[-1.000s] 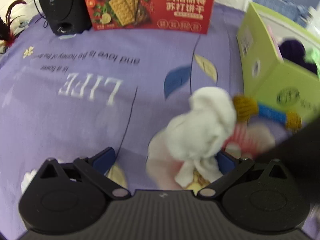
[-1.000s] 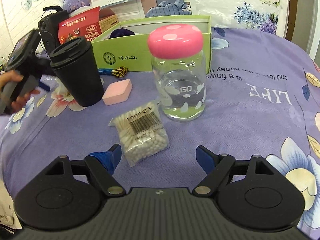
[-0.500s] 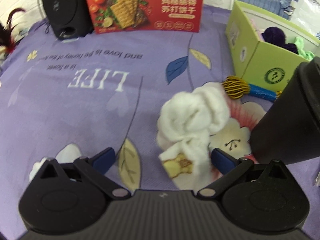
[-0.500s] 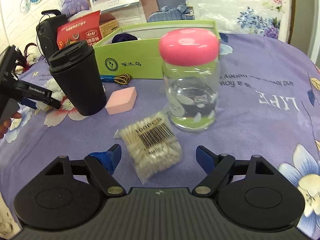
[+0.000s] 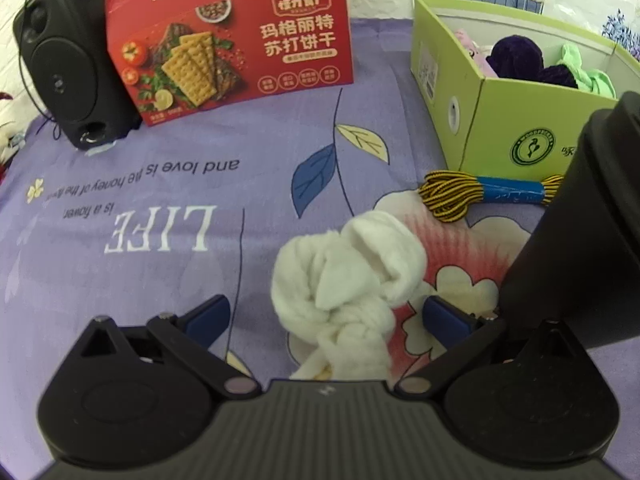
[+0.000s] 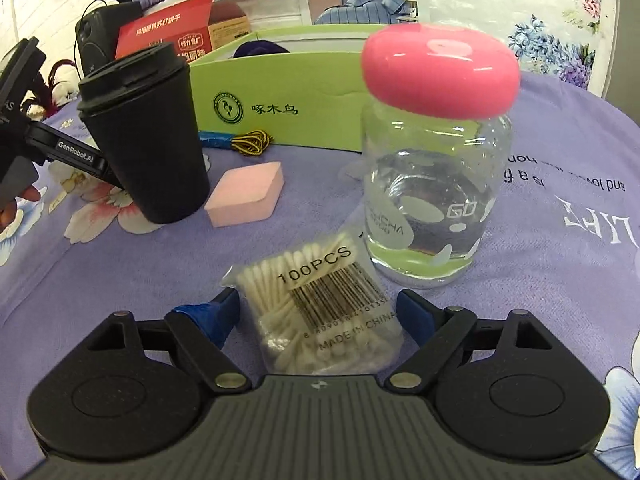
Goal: Organize soft objects
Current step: 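Move the right tool to the cotton swab bag while the left tool approaches the white knotted cloth, then close the right tool on the swab bag while the left tool grips the white cloth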
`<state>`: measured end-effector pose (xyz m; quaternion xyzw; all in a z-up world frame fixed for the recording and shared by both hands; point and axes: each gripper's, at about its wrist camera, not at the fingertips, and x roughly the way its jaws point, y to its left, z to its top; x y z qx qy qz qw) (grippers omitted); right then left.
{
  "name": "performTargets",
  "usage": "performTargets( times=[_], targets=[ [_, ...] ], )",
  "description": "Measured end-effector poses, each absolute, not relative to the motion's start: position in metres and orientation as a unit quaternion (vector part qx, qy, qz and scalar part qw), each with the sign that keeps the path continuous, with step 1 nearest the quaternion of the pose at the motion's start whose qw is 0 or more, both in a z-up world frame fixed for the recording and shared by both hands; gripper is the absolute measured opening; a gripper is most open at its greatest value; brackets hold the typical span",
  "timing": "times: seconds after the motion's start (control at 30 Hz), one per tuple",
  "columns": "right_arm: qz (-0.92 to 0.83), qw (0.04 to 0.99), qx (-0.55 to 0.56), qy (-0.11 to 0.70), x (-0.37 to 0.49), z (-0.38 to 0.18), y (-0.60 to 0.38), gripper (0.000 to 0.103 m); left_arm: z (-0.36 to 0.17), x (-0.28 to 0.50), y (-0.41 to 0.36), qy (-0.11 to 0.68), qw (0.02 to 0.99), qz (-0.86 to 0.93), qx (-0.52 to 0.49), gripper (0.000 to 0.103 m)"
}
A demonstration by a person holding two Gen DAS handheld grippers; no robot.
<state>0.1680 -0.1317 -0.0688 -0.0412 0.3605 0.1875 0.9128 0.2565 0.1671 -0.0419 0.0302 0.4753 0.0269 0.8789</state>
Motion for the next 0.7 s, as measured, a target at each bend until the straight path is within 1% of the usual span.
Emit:
performTargets(
  times=[0.23,0.7],
  targets=[
    [0.173,0.917,-0.045,0.356,0.1679,-0.0695,-0.1266,0.075,-0.0444,0.255,0.1752,0.474,0.88,0.021,-0.002,0.103],
    [0.162,0.922,-0.05,0.348,0.1649,-0.072,-0.1235,0.077,-0.046,0.2537,0.176,0.472,0.882,0.015,-0.004,0.103]
  ],
)
